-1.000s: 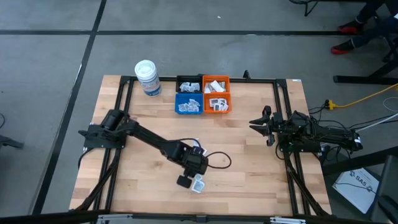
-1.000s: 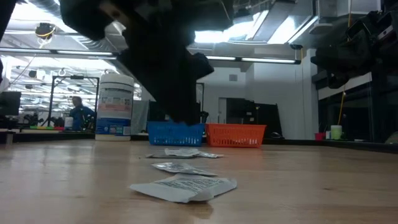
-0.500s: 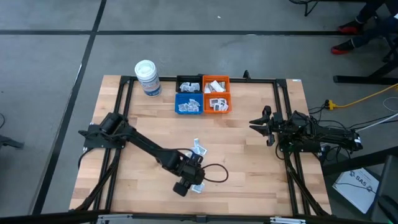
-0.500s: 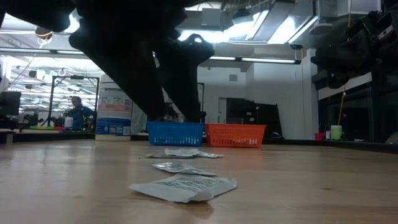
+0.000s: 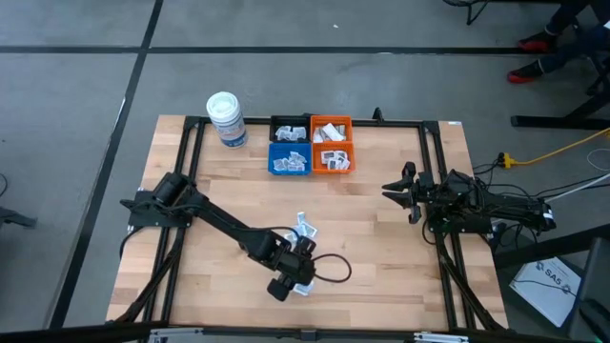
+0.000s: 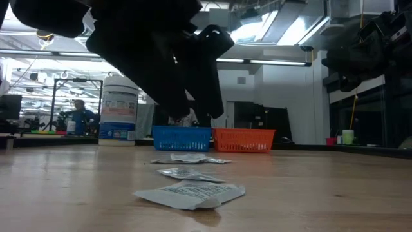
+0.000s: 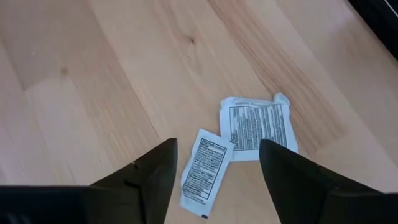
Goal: Pick & Place First Aid Supplies
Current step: Put the ointment pack into the blue bin
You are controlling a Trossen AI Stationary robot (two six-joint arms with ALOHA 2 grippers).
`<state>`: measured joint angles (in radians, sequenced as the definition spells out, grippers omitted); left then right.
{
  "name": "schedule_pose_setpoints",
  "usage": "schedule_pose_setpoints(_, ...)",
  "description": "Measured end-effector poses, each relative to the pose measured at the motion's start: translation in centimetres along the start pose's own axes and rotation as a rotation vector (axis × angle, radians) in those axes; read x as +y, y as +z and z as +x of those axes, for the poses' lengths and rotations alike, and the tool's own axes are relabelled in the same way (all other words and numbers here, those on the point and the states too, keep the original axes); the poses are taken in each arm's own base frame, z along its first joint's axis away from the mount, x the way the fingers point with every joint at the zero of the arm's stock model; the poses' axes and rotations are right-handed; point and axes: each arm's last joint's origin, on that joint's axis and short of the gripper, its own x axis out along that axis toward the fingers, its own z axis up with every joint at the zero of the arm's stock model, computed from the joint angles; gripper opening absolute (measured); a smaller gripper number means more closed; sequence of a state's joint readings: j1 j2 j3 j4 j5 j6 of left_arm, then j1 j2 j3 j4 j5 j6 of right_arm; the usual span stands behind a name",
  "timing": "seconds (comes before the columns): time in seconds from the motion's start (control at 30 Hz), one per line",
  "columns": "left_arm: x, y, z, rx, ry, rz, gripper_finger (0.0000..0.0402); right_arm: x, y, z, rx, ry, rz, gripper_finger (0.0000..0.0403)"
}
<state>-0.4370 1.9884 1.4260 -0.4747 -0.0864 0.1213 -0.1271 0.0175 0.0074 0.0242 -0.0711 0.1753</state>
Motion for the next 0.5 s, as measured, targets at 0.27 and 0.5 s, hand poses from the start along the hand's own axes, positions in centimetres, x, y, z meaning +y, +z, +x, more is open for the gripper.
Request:
schedule_pose_setpoints(0.27,0.1,-0.6,0.2,0.05,-0.035,0.085,0.0219,0.0,0.0,0.0,0.001,0.0,0.0,0.01)
schedule_pose_setpoints(0.5,0.8,-1.8,2.1,0.143,-0.039,0.093,0.0219,0.0,0.0,0.0,0.0,0.0,0.0,0.01)
